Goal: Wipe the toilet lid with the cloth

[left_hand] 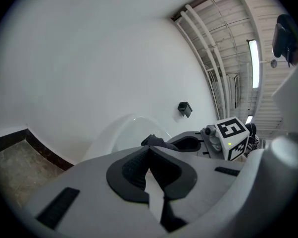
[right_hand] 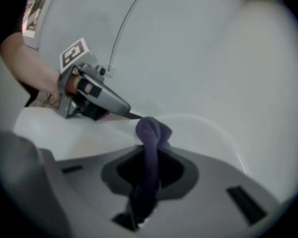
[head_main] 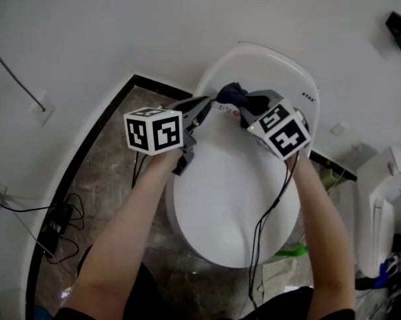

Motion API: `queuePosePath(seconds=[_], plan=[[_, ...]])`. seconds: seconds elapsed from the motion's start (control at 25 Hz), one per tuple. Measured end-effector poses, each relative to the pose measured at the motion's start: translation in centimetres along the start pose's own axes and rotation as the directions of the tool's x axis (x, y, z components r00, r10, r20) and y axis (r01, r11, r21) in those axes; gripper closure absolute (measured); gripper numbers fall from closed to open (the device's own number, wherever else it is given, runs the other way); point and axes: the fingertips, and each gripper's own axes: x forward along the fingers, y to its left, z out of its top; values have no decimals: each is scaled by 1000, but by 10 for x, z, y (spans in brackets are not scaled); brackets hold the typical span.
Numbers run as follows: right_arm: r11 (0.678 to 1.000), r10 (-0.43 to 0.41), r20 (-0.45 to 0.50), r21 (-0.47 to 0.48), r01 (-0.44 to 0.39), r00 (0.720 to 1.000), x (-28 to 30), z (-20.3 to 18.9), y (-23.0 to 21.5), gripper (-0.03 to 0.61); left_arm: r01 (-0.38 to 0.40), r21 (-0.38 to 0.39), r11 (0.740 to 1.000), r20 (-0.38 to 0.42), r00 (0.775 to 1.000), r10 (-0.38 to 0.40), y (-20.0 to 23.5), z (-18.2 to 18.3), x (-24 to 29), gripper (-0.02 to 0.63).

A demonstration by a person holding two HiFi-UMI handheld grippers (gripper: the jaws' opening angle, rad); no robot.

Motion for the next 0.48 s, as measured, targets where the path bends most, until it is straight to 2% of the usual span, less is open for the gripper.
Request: queuePosePath(seconds=[0.16, 0.28, 0.48], plan=[[998, -28, -79, -65, 23, 997, 22, -5, -14, 511, -7, -15, 1000, 5, 1000, 7, 6, 0, -3, 600], [997, 8, -147, -80, -20, 989, 39, -21, -6, 511, -1, -23, 1000, 2, 1000, 1, 6, -1, -4, 600], [996, 72, -137, -47, -79, 988, 46, -25, 14, 511, 5, -53, 999, -5, 1000, -5, 9, -3, -6, 600]])
